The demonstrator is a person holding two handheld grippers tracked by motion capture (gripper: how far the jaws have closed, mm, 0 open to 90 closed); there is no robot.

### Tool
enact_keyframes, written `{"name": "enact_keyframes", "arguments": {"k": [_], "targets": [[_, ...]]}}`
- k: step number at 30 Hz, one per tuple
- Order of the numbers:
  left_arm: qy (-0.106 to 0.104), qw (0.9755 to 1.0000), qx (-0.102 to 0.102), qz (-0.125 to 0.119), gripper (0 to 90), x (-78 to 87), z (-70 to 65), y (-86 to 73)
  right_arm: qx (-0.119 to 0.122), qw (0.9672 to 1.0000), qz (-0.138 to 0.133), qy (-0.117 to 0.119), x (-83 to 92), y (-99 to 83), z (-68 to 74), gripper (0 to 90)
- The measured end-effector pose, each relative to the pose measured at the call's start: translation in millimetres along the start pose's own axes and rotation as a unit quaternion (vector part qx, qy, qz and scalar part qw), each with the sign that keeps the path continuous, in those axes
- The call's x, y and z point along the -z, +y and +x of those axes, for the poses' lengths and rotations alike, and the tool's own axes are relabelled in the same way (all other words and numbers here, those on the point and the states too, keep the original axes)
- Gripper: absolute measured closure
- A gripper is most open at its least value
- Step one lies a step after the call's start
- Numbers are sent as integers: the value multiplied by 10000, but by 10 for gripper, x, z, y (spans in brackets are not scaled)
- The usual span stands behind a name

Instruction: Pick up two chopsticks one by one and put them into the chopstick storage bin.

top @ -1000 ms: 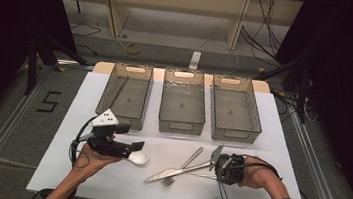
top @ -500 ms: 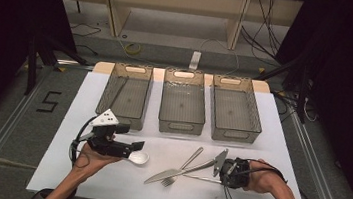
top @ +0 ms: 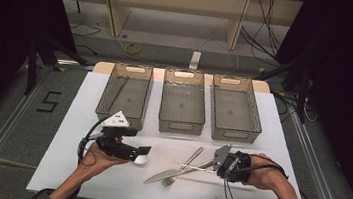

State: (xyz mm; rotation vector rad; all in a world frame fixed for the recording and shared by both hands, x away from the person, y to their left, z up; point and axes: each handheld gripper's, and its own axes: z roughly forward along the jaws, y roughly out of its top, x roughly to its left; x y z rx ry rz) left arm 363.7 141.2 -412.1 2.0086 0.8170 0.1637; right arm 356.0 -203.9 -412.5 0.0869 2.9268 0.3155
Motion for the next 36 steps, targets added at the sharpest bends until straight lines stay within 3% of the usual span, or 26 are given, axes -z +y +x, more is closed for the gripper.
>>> {"name": "enact_keyframes", "arguments": {"k": [7, 12, 15, 23, 26, 36], "targets": [[-264, 9973, -510, 462, 171, -268, -194, 123, 199, 9997, -145, 1, 35, 221, -3, 865], [-506, 9917, -861, 804, 200, -438, -339, 210, 299, 9993, -203, -25, 31, 339, 6, 865], [-533, 9879, -1059, 1001, 222, -521, -410, 233, 328, 9992, -222, -41, 50, 388, 13, 865], [-660, 9755, -1607, 1349, 424, -656, -546, 246, 444, 9985, -310, -91, 78, 499, 34, 865], [-698, 9720, -1746, 1409, 510, -663, -584, 252, 525, 9981, -307, -82, 82, 533, 33, 865], [-755, 9656, -1948, 1546, 710, -676, -604, 237, 664, 9974, -275, -97, 84, 592, 31, 865]]}}
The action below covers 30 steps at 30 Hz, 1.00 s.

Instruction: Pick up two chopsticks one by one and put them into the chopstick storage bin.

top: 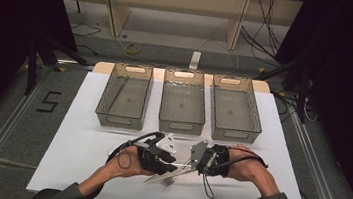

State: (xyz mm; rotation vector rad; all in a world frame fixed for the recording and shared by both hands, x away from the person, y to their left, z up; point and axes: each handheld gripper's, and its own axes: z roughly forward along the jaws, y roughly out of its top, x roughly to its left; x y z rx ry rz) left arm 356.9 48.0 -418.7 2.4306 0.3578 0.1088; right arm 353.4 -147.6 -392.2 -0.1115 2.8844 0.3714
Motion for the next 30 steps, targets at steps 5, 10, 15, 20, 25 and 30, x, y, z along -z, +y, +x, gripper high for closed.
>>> {"name": "enact_keyframes", "arguments": {"k": [5, 10, 15, 20, 25, 30], "targets": [[-84, 9999, -77, 46, 791, -11, -4, 4, -24, 10000, -19, 15, -13, 13, 9, 865], [-229, 9994, -268, 75, 831, 1, -23, 4, 79, 10000, -6, 45, -24, 15, 22, 863], [-324, 9990, -312, 31, 859, 4, -43, -9, 60, 9999, -82, 39, -40, -1, 36, 846], [-259, 9995, -158, -2, 862, 40, 8, -28, -327, 9988, -359, -54, 13, -73, 0, 722], [-90, 9999, 49, -93, 863, 106, 88, -76, -860, 9904, -962, -487, 170, -200, -15, 579], [168, 9991, 285, -252, 863, 221, 163, -108, -1795, 9633, -1824, -810, 221, -412, 6, 498]]}}
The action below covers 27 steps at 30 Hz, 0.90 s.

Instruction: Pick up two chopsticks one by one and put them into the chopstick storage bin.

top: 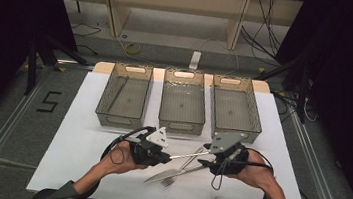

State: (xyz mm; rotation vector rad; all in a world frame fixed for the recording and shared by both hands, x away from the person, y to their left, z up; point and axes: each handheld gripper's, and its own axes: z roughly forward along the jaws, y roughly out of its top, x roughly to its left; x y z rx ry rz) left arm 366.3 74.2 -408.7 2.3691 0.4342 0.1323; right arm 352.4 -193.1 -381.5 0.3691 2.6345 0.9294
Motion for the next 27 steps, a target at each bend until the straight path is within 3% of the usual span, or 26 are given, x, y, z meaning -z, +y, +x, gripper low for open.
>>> {"name": "enact_keyframes", "arguments": {"k": [3, 5, 9, 16, 27], "targets": [[130, 9997, 163, -156, 863, 82, 70, -30, -559, 9972, -419, -256, 33, -121, 0, 475], [211, 9991, 268, -239, 863, 135, 106, -46, -916, 9927, -654, -431, 47, -199, 14, 444], [341, 9977, 448, -383, 863, 220, 179, -78, -1387, 9822, -1080, -662, 63, -325, 64, 391], [611, 9940, 681, -605, 863, 358, 315, -151, -1885, 9704, -1317, -742, 67, -457, 111, 305], [1044, 9814, 1248, -1019, 863, 622, 593, -335, -2360, 9577, -1430, -812, 89, -657, 168, 266]]}}
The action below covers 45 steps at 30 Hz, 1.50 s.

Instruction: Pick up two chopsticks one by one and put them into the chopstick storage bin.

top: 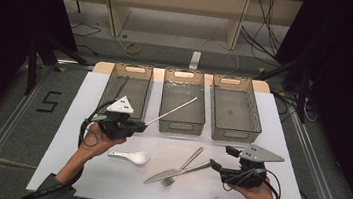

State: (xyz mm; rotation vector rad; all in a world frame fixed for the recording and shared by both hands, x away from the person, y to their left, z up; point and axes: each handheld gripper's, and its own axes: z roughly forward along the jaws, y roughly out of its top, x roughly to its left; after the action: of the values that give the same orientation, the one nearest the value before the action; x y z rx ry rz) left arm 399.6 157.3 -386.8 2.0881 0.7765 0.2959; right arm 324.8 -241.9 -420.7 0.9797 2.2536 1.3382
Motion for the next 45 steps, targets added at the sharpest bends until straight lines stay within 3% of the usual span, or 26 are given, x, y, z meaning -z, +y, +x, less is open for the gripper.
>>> {"name": "enact_keyframes", "arguments": {"k": [6, 18, 30, 34, 45], "targets": [[256, 9992, 234, -179, 863, 103, 128, -19, -306, 9994, -157, -19, 39, -51, -37, 262], [661, 9955, 586, -330, 863, 206, 345, -48, -379, 9991, -153, -57, 91, -106, -10, 259], [1133, 9867, 1062, -485, 863, 238, 653, -39, -411, 9990, -144, -54, 126, -155, 15, 251], [1291, 9847, 1101, -384, 864, 187, 744, -25, -413, 9991, -103, -7, 131, -167, 33, 252], [1463, 9779, 1447, -374, 863, 34, 953, -21, -457, 9989, -107, 9, 172, -204, 60, 250]]}}
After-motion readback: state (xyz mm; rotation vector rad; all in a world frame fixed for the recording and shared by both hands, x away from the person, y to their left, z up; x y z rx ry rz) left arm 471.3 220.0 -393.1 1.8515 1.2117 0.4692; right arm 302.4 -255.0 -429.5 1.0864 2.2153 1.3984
